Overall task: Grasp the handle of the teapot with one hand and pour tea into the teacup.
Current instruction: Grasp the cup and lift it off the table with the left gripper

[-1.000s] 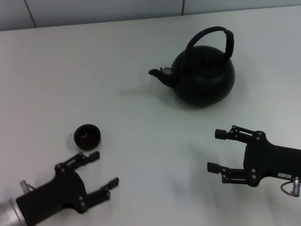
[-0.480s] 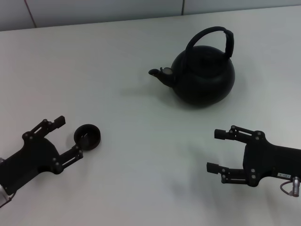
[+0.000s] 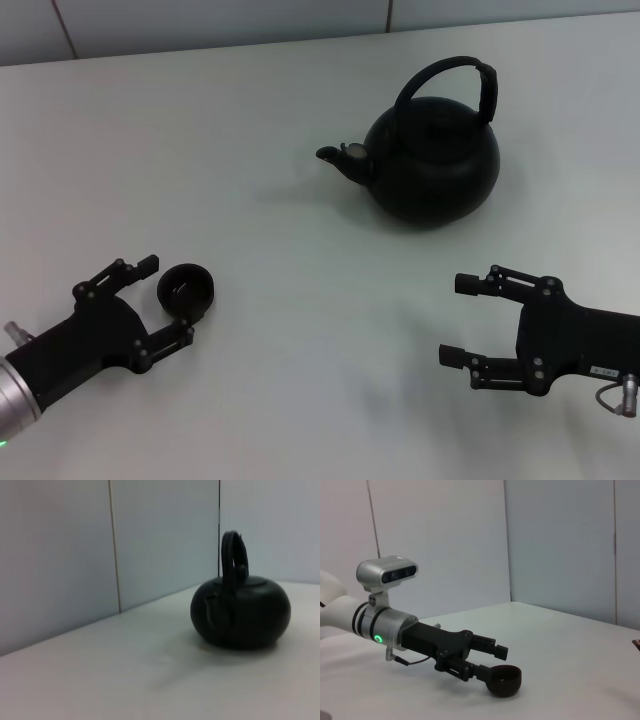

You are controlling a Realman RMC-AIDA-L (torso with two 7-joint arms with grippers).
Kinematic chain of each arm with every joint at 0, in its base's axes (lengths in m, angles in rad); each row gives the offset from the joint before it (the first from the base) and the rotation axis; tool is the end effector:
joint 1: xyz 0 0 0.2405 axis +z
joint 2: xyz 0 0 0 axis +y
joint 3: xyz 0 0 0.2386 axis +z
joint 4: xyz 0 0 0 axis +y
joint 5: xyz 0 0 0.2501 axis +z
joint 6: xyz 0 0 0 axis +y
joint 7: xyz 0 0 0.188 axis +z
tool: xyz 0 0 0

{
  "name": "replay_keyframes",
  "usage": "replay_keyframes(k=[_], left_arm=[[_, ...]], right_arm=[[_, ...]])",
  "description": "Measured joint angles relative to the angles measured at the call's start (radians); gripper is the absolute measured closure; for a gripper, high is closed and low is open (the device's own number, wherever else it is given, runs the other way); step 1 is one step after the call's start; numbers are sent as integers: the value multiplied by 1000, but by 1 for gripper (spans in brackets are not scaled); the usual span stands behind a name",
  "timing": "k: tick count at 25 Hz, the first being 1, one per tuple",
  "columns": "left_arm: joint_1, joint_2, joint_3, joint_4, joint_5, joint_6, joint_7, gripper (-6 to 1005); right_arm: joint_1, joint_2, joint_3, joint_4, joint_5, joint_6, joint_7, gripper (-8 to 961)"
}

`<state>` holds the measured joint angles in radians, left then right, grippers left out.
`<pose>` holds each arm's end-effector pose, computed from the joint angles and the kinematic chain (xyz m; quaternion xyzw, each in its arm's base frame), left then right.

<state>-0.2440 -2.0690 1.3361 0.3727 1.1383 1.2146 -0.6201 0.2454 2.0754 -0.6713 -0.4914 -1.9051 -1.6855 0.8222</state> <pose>-0.3266 0.3038 -0.1003 -0.9150 -0.1390 -0.2310 0.3001 0.3249 0.2583 -0.0454 -0.9321 0.1282 0.2836 0.1853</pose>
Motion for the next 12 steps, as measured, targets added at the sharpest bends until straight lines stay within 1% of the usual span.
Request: replay_keyframes(k=[12], left_arm=[[-18,0,14,-6,0,-47,1,217]], right_arm=[[0,2,-2,-3,0,-2,0,125]])
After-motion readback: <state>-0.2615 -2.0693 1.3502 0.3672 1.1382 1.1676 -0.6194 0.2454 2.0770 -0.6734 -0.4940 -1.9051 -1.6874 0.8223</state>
